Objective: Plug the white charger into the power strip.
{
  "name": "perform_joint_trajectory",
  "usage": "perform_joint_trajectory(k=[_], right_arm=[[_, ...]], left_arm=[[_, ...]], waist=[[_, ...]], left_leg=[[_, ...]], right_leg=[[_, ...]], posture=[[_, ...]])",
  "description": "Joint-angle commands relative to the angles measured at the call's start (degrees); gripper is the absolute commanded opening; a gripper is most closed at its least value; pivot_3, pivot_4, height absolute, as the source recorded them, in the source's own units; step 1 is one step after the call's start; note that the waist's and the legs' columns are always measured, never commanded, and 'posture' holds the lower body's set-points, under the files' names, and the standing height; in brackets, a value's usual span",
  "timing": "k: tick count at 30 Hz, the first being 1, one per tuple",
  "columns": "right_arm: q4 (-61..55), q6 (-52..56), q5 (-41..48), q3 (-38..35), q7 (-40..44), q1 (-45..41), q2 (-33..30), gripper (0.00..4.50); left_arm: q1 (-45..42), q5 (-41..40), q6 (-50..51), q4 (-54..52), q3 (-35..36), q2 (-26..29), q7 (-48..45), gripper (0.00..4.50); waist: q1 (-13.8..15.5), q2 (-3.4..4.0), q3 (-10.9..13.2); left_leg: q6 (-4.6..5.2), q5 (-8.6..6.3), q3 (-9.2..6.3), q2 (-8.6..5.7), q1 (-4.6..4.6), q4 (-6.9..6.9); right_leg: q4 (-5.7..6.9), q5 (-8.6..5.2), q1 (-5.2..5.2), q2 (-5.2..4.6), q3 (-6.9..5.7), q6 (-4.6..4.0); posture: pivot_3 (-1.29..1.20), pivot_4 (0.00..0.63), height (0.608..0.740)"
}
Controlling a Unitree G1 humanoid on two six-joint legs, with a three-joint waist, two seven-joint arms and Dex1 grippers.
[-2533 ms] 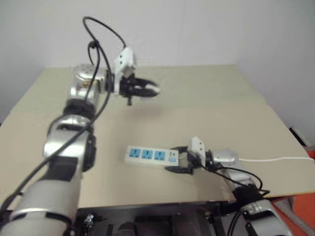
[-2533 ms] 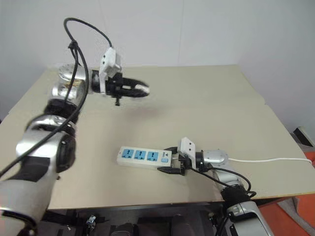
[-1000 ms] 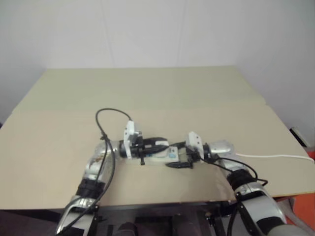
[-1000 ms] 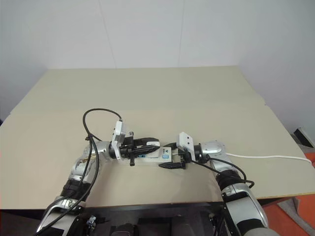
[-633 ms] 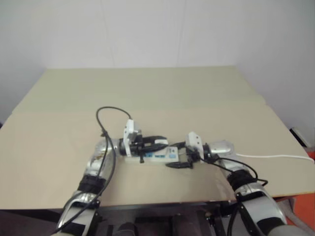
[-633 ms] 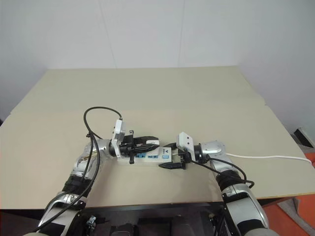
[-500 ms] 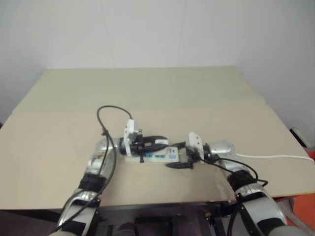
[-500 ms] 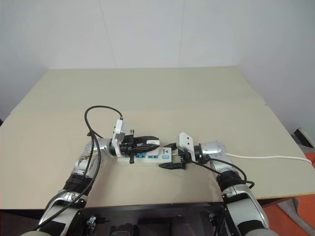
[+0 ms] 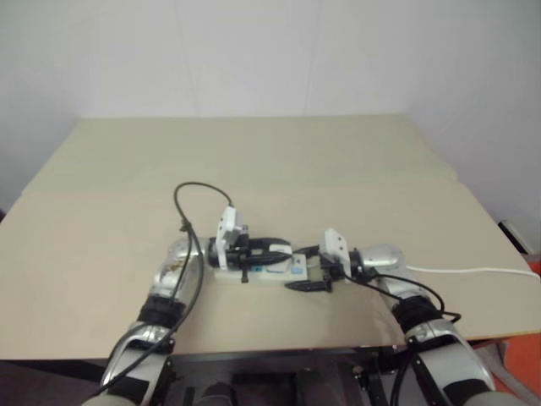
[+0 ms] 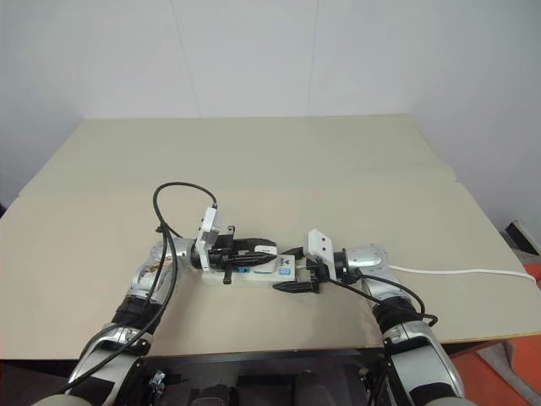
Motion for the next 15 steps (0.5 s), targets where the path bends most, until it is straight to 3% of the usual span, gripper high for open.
perform_joint_trajectory(k=[1, 7, 13, 15], right_arm=[[-1.0, 1.1, -0.8, 0.6, 0.5, 1.0, -0.3, 3.42], [-1.6, 1.3, -0.8, 0.7, 0.5, 1.4, -0.5, 3.42], [-2.3, 1.4, -0.9, 0.8, 0.5, 2.2, -0.9, 3.42], [-2.4, 1.4, -0.9, 0.8, 0.5, 2.2, -1.0, 3.42]], left_arm=[[-0.3, 1.4, -1.6, 3.1, -0.9, 0.2, -2.1, 1.02], [-0.2, 3.8, -10.5, 9.2, -0.8, 0.8, -4.3, 1.02], [0.7, 7.6, -13.2, 12.5, -2.6, 4.5, -3.4, 1.02], [1.2, 9.4, -11.5, 12.4, -2.9, 5.6, 1.2, 1.02]], waist=[[0.0, 0.0, 0.0], [0.0, 0.0, -0.1], [0.0, -0.01, -0.5], [0.1, 0.0, -0.6]], left_leg=[[0.0, 0.0, 0.0, 0.0, 0.0, 0.0], [0.0, 0.0, 0.0, 0.0, 0.02, 0.0], [0.0, 0.0, 0.0, 0.0, 0.05, -0.01], [0.0, 0.0, 0.0, 0.0, 0.15, -0.02]], right_leg=[[0.0, 0.0, 0.0, 0.0, 0.0, 0.0], [-0.01, 0.0, 0.02, 0.0, 0.0, 0.0], [-0.02, -0.01, 0.06, 0.0, 0.0, 0.01], [-0.04, -0.01, 0.18, 0.0, 0.0, 0.02]], posture=[[0.0, 0.15, 0.74], [0.0, 0.15, 0.74], [0.0, 0.15, 0.74], [0.0, 0.15, 0.74]])
